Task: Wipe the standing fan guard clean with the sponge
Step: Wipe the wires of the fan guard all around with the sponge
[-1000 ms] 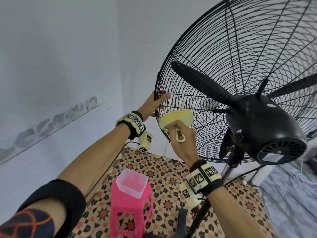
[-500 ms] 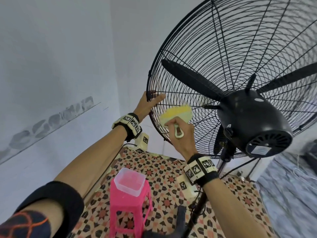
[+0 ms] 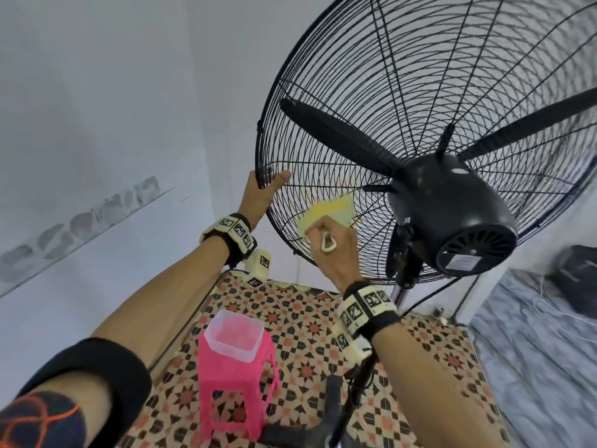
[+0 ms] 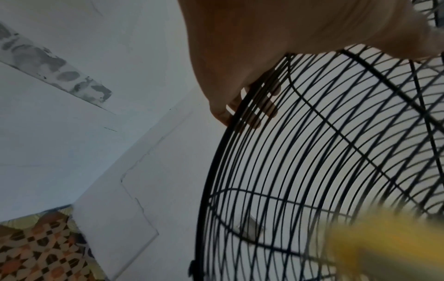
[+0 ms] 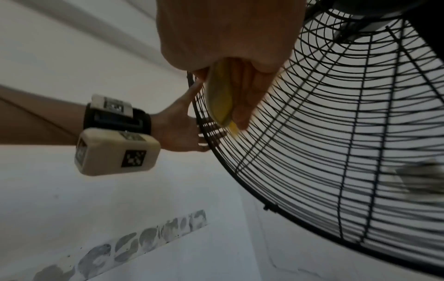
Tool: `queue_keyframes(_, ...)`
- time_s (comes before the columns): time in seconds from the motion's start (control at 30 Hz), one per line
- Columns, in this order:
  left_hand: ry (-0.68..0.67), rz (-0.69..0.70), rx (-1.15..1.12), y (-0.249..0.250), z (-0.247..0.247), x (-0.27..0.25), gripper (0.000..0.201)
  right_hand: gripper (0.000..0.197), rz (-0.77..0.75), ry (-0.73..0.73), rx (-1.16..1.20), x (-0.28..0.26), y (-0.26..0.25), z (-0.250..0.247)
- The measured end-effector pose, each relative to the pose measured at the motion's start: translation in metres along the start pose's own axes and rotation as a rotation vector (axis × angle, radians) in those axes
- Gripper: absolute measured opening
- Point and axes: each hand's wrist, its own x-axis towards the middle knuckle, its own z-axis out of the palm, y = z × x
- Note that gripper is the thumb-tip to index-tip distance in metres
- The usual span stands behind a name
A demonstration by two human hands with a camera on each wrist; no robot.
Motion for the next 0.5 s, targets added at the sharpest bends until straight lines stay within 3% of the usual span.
queue_keyframes(0.1,-0.002,0.001,0.038,-0.013,0.002,-0.004,0.08,0.022,0.119,-0.005,-0.019,-0.015,0.006,-0.004)
queue_keyframes(0.23,0.027,0.017,0.017,-0.014,0.009,-0.01,0.085,0.018,-0.047,0.158,0.146,-0.001,-0.014,-0.02)
queue_keyframes(0.3,0.046,0.023,0.026,-0.016,0.011,-0.01,0.09,0.017,-0.073,0.172,0.144,0.007,-0.011,-0.02)
queue_keyframes(0.5,0.045,0.005,0.031,-0.021,0.009,-0.004,0.094,0.023,0.118,0.112,0.065,-0.018,0.026,-0.008)
